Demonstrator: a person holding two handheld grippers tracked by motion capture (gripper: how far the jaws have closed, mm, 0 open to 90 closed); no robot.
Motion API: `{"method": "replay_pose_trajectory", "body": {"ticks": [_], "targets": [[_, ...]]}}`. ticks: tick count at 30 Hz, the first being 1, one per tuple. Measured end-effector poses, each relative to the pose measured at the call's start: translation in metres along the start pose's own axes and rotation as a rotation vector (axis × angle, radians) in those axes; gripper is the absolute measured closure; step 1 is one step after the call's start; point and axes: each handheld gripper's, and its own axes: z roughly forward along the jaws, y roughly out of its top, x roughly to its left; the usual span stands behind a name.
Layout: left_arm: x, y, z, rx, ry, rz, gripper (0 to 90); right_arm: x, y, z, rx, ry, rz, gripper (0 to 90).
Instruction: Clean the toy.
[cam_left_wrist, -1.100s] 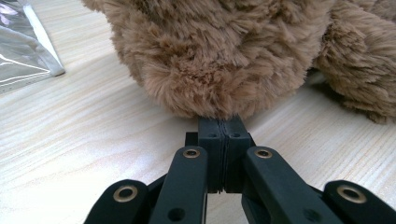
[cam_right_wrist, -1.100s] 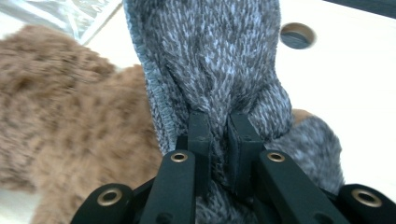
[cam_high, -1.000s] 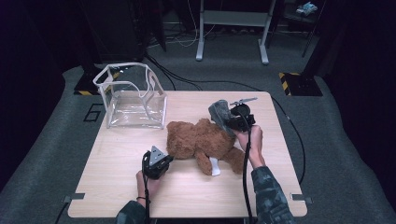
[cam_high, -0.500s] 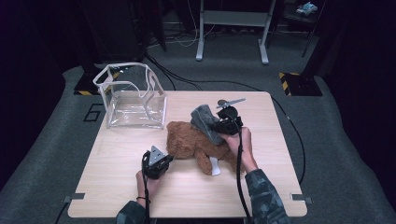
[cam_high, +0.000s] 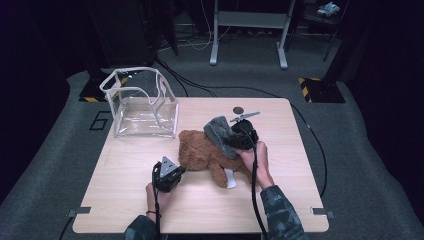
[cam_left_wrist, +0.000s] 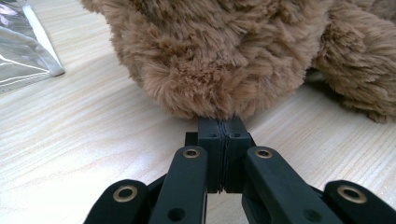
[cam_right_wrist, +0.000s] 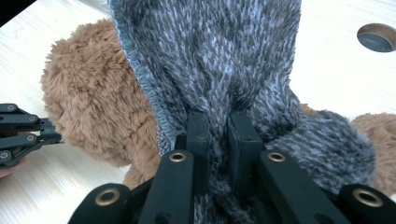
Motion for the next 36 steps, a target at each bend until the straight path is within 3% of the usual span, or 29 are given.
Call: {"method": "replay_pose_trajectory", "body": {"ticks": [5, 12, 18, 22, 28, 31, 33, 36], "targets": [[0.000, 0.000, 0.000, 0.005, 0.001, 0.000, 88.9, 0.006, 0.004, -0.003, 0.000, -0.017, -0.029, 81.3], [0.000, 0.000, 0.000, 0.008, 0.002, 0.002, 88.9, 0.000, -0.004, 0.003, -0.003, -0.003, 0.002, 81.4], [0.000, 0.000, 0.000, 0.008, 0.000, 0.002, 88.9, 0.008, 0.002, -0.005, -0.033, -0.016, -0.023, 81.6], [0.000, 0.000, 0.000, 0.008, -0.001, -0.002, 88.9, 0.015, 0.009, -0.006, -0.041, 0.009, -0.051, 81.6], [0.000, 0.000, 0.000, 0.005, -0.003, -0.001, 88.9, 0.035, 0.024, 0.003, -0.045, 0.068, -0.072, 81.6], [0.000, 0.000, 0.000, 0.010, -0.004, 0.004, 88.9, 0.047, 0.032, 0.014, -0.035, 0.092, -0.107, 81.6], [0.000, 0.000, 0.000, 0.008, -0.001, 0.004, 88.9, 0.055, 0.037, 0.022, -0.025, 0.085, -0.143, 81.5], [0.000, 0.000, 0.001, -0.005, 0.009, 0.001, 88.9, 0.064, 0.043, 0.033, 0.004, 0.052, -0.157, 81.5]]}}
